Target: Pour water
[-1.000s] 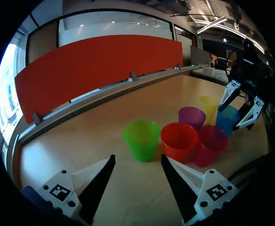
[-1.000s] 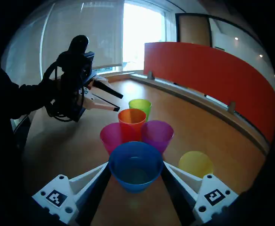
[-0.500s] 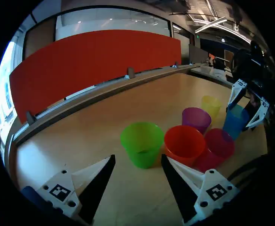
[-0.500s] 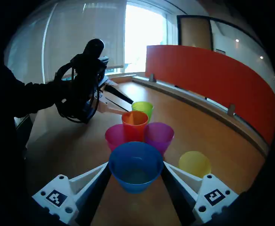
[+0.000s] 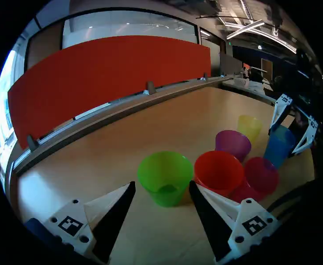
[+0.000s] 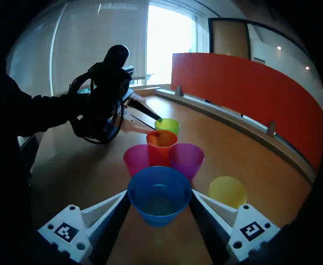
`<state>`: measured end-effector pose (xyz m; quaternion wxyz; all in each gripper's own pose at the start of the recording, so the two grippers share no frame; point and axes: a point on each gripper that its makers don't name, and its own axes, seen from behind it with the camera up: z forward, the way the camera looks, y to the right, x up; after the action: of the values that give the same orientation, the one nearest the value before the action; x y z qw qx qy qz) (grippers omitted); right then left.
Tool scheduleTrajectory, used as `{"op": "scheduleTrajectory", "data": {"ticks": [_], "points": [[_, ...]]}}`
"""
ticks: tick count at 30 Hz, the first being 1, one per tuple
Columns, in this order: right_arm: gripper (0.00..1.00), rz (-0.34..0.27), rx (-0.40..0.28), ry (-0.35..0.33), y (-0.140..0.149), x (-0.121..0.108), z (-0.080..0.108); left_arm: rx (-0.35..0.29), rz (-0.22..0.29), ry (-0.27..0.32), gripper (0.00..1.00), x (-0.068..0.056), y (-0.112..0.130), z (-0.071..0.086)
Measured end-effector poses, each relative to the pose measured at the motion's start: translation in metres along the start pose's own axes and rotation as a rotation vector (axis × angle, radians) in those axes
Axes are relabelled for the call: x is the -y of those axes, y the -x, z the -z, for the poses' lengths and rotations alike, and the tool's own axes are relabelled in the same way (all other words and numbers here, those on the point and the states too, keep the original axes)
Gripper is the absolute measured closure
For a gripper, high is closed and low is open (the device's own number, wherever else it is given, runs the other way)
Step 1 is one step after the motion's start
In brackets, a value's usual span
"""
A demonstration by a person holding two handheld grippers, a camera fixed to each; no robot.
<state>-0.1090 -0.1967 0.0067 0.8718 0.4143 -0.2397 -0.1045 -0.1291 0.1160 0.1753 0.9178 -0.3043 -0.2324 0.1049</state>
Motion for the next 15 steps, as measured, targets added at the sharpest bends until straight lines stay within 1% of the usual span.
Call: {"op": "scheduleTrajectory", "data": {"ticks": [15], "points": [[0.09, 0.005, 0.007, 0.001, 0.003, -0.001, 0.002, -0.009, -0.010, 0.009, 0.10, 0.000, -0.006, -0.016]]}}
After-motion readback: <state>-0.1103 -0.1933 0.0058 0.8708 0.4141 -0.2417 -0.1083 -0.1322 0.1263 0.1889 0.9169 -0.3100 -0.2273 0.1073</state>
